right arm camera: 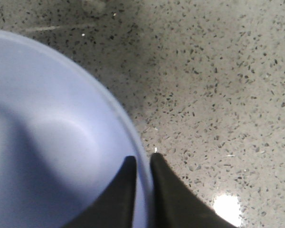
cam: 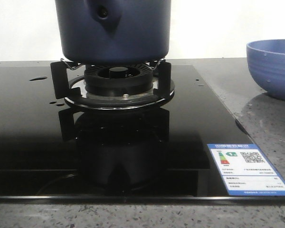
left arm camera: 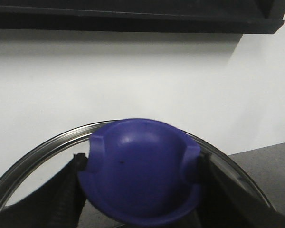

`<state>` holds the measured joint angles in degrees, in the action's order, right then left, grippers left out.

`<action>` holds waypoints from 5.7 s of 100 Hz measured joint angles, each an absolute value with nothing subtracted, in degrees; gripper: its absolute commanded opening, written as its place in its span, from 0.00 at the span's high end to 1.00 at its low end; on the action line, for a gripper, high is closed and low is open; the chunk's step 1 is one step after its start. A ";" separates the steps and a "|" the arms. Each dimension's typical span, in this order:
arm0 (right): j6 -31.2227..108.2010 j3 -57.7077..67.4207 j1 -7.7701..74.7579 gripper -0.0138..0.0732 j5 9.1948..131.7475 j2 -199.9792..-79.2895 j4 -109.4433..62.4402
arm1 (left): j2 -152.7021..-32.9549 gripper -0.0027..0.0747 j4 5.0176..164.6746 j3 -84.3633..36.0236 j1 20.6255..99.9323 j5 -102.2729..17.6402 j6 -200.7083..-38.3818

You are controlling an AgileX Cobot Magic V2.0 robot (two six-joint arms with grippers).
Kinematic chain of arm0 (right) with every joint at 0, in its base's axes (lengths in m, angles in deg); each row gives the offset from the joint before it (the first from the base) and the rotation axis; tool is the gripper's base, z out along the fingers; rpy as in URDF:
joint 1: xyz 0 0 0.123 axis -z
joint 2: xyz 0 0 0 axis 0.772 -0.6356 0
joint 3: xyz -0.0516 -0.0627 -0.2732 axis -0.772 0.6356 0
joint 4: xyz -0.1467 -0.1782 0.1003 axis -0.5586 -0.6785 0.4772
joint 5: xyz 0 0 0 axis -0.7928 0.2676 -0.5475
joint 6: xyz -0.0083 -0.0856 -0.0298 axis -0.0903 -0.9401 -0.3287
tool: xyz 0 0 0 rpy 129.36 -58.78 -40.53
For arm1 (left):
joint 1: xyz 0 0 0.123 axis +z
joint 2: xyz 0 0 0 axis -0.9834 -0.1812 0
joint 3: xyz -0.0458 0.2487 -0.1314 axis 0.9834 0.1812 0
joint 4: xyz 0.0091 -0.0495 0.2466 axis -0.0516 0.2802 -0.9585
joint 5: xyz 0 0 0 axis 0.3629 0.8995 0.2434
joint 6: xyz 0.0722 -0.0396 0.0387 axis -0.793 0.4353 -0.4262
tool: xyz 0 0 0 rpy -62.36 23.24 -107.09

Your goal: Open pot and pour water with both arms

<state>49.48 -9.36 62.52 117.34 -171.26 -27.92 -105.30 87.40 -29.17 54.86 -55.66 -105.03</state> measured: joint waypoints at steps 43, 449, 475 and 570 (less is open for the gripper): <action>49.48 -22.03 62.52 0.28 125.33 -168.24 -26.06 | -106.18 0.52 87.54 -29.17 49.17 -55.66 -105.03; 4.51 49.33 25.72 0.89 53.28 -110.09 19.66 | -37.86 0.99 65.27 33.31 76.75 -52.83 -82.31; 4.51 49.33 25.72 0.89 53.23 -110.09 19.75 | -35.01 0.99 66.56 33.29 79.89 -47.48 -83.44; 4.71 49.46 25.72 0.89 51.91 -110.09 19.75 | -35.01 0.99 68.74 33.29 80.87 -45.78 -83.97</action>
